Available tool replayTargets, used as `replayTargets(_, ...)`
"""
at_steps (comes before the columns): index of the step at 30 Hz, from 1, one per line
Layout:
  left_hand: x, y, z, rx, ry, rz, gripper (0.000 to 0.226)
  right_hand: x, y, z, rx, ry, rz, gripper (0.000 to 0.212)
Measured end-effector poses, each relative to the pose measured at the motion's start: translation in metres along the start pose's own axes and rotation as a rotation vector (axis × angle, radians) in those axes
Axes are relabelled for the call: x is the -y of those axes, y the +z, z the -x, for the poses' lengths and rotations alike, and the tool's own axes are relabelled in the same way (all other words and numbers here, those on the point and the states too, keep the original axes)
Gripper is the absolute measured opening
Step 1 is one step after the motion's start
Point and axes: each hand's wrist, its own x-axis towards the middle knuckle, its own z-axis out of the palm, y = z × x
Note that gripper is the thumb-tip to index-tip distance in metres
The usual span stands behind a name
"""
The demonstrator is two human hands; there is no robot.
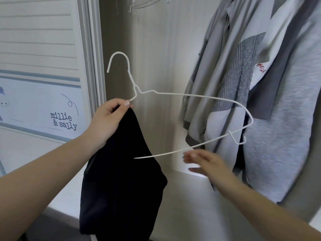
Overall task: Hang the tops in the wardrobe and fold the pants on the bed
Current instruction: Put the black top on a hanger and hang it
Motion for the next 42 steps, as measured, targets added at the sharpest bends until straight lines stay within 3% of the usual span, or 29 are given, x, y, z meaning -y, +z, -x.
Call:
replayTargets(3,0.000,0.006,0.001,0.031,-0.012,0.008,0.025,-0.002,0.039,0.002,0.277,-0.196,0.420,0.021)
replayTargets(7,0.001,0.011,0.004,0.088,-0.031,0.065,0.027,0.001,0.074,-0.001,0.527,-0.125,0.599,0.062)
replayTargets(9,0.003,0.010,0.004,0.108,-0.047,0.062,0.027,-0.004,0.078,-0.003,0.609,-0.092,0.736,0.072)
replayTargets(12,0.007,0.003,0.002,0.038,-0.046,0.056,0.025,-0.012,0.068,-0.004,0.705,-0.129,1.069,0.044)
replayTargets(16,0.018,-0.013,0.002,-0.018,-0.130,0.063,0.023,-0.012,0.022,-0.015,0.685,-0.384,1.515,0.044)
replayTargets(19,0.035,-0.026,0.009,-0.014,-0.178,0.045,0.025,0.003,-0.030,-0.022,0.472,-0.662,1.643,0.034)
replayTargets(22,0.061,-0.036,0.016,0.011,-0.118,-0.111,0.023,0.027,-0.066,-0.024,0.283,-0.705,1.627,0.025)
replayTargets(24,0.075,-0.039,0.022,0.138,0.023,-0.314,0.021,0.042,-0.082,-0.025,0.222,-0.718,1.644,0.022)
replayTargets(27,0.083,-0.036,0.029,0.294,0.125,-0.424,0.043,0.061,-0.095,-0.026,0.253,-0.736,1.675,0.022)
replayTargets(30,0.084,-0.026,0.029,0.404,0.193,-0.510,0.040,0.075,-0.096,-0.028,0.279,-0.699,1.658,0.019)
replayTargets(33,0.073,-0.004,0.026,0.368,0.220,-0.495,0.030,0.076,-0.089,-0.035,0.308,-0.586,1.607,0.013)
replayTargets(35,0.059,0.015,0.019,0.279,0.201,-0.386,0.016,0.068,-0.076,-0.040,0.355,-0.512,1.554,0.023)
replayTargets(38,0.041,0.038,0.012,0.202,0.178,-0.294,0.017,0.063,-0.056,-0.046,0.439,-0.538,1.535,0.033)
replayTargets(42,0.033,0.038,0.007,0.203,0.205,-0.313,0.013,0.073,-0.058,-0.042,0.432,-0.615,1.510,0.026)
